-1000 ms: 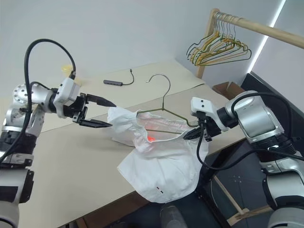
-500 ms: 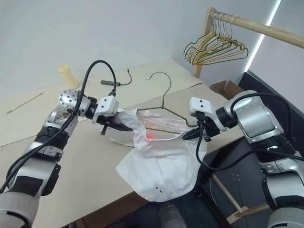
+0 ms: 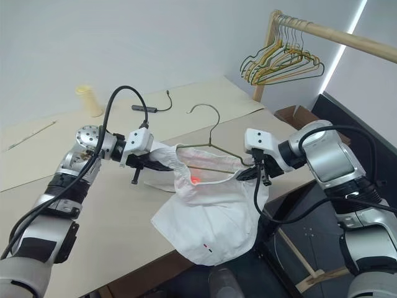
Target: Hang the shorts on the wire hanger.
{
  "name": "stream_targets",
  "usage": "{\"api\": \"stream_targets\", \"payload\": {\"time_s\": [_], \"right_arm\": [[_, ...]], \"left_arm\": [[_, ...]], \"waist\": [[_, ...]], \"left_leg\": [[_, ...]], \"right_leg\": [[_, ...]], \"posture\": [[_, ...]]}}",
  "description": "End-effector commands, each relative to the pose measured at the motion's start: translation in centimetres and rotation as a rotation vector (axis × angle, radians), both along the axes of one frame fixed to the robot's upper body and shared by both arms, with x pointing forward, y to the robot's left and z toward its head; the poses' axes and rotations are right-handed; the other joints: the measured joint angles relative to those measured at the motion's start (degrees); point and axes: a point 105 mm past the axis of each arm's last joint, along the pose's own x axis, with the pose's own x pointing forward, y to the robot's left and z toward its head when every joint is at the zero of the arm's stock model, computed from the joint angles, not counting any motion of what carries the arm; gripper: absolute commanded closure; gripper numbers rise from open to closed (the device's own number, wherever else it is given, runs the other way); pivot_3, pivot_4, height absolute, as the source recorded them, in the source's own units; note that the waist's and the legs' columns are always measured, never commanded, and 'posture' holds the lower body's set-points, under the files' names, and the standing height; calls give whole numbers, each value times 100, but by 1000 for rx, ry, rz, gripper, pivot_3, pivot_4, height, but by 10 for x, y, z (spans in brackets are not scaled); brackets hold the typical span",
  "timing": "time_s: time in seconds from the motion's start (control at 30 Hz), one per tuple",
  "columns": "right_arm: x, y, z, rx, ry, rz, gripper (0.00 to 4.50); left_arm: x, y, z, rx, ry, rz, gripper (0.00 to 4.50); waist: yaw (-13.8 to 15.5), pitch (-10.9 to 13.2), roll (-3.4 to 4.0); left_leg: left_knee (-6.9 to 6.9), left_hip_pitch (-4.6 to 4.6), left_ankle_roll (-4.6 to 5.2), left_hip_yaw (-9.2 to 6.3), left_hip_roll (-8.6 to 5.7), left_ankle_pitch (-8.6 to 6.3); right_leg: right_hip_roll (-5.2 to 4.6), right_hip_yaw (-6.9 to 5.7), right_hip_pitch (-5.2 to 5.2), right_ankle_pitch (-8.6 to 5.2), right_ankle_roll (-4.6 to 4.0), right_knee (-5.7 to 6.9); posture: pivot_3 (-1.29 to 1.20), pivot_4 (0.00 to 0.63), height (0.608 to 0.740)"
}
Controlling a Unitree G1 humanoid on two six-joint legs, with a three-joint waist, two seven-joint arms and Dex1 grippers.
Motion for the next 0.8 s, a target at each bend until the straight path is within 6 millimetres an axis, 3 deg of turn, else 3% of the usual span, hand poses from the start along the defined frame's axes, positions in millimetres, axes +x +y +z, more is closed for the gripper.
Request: {"api": "stream_targets", "payload": {"time_s": [0.03, 0.37, 0.8], "right_arm": [[1, 1, 7, 8, -39, 4, 4496], [2, 12, 1, -21, -34, 14, 4496], [0, 9, -7, -51, 5, -17, 4498]], "left_arm": [[0, 1, 19, -57, -45, 4, 4466], [0, -9, 23, -76, -48, -1, 4466], [0, -3, 23, -77, -47, 17, 4489]], "waist": [[1, 0, 0], [-6, 0, 0], [-1, 0, 1]], "left_leg": [[0, 0, 0, 0, 0, 0], [0, 2, 0, 0, 0, 0], [0, 2, 0, 0, -1, 0]], "right_leg": [[0, 0, 0, 0, 0, 0], [0, 1, 1, 0, 0, 0], [0, 1, 1, 0, 0, 0]], "posture": [[-256, 0, 740], [-256, 0, 740], [-251, 0, 740]]}}
